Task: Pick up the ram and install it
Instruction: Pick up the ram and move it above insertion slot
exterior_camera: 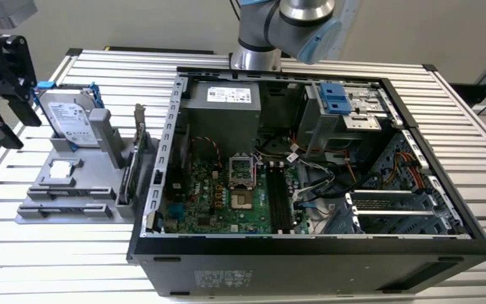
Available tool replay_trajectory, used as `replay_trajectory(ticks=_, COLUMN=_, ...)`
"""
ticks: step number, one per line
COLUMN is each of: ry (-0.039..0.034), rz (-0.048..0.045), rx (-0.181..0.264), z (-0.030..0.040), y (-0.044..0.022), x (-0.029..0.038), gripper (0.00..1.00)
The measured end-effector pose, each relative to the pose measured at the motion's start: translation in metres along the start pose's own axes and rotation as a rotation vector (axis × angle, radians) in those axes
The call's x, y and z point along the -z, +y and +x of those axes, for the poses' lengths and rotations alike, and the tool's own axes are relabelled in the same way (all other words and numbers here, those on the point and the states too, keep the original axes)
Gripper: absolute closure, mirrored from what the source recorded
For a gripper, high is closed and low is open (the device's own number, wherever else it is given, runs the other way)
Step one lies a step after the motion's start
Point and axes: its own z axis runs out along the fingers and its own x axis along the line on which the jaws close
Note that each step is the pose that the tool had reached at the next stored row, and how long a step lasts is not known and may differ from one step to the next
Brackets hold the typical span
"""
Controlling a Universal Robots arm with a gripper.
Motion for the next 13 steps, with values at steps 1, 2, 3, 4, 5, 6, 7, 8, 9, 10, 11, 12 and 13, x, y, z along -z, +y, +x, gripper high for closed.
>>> replay_trajectory(ticks=1, ry=0.0, rz=0.0, rx=0.0, z=0.0, y=0.0, x=0.0, gripper=0.0)
replay_trajectory(ticks=2, ry=-0.0002, rz=0.0006, rx=0.0, z=0.0, y=0.0, x=-0.0001, gripper=0.0)
replay_trajectory(ticks=3, ry=-0.0004, rz=0.0027, rx=0.0, z=0.0, y=0.0, x=-0.0004, gripper=0.0)
replay_trajectory(ticks=4, ry=-0.0009, rz=0.0069, rx=0.0, z=0.0, y=-0.0001, x=-0.0009, gripper=0.0)
replay_trajectory(ticks=5, ry=-0.0015, rz=0.0127, rx=0.0, z=0.0, y=0.0, x=-0.0014, gripper=0.0)
replay_trajectory(ticks=6, ry=-0.0025, rz=0.0196, rx=0.0, z=0.0, y=-0.0001, x=-0.0019, gripper=0.0)
replay_trajectory(ticks=7, ry=-0.0031, rz=0.0247, rx=0.0, z=0.0, y=-0.0001, x=-0.0025, gripper=0.0)
replay_trajectory(ticks=8, ry=-0.0036, rz=0.0275, rx=0.0, z=0.0001, y=-0.0001, x=-0.0032, gripper=0.0)
replay_trajectory(ticks=9, ry=-0.0038, rz=0.0291, rx=0.0, z=0.0001, y=0.0, x=-0.0038, gripper=0.0)
replay_trajectory(ticks=10, ry=-0.004, rz=0.0297, rx=0.001, z=0.0001, y=0.0001, x=-0.0046, gripper=0.0)
replay_trajectory(ticks=11, ry=-0.0038, rz=0.0298, rx=0.003, z=0.0, y=0.0001, x=-0.0052, gripper=0.0)
replay_trajectory(ticks=12, ry=-0.0034, rz=0.0298, rx=0.006, z=0.0001, y=0.0001, x=-0.0059, gripper=0.0)
replay_trajectory(ticks=13, ry=-0.0033, rz=0.0298, rx=0.01, z=0.0001, y=0.0001, x=-0.0065, gripper=0.0)
